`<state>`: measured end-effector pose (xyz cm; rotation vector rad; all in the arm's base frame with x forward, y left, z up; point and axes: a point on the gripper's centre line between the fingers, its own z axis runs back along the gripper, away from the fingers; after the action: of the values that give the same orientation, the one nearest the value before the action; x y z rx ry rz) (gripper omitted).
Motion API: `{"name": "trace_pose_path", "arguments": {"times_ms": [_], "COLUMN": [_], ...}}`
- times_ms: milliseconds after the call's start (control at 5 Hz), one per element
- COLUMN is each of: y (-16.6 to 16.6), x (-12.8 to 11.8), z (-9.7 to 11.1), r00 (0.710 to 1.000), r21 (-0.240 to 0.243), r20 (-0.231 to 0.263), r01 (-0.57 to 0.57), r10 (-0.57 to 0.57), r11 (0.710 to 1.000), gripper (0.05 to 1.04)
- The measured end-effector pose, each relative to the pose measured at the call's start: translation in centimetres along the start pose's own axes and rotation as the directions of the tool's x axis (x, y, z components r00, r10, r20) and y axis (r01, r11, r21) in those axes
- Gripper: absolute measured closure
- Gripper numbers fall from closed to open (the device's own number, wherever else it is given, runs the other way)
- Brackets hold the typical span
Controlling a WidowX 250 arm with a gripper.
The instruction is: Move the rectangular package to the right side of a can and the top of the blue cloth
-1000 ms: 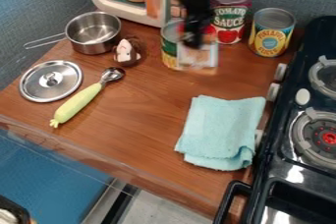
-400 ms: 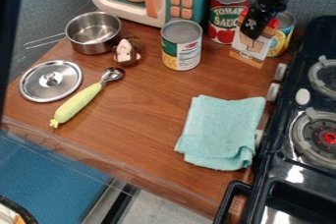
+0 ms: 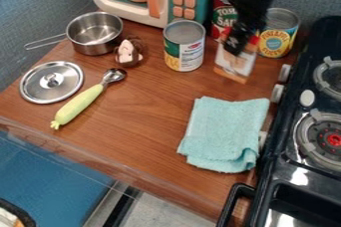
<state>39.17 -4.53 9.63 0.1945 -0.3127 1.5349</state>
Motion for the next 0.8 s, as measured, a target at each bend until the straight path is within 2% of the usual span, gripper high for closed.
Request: {"name": "trace_pose_path", "arguments": {"times_ms": [200,400,800], "y": [0.51,0.4,-0.13], "x": [0.28,1.2,1.17], "z": [-0.96,-1.6,-1.23], "r00": [0.999,0.998,0.995], "r21": [0.013,0.014,-0.002], "r20": [-0.034,-0.045,-0.072], "r01": [-0.019,-0.046,-0.062], "r10": [0.019,0.047,0.061], "r11": [1.0,0.999,0.998], "gripper": [0.718,0.718,0.718]}}
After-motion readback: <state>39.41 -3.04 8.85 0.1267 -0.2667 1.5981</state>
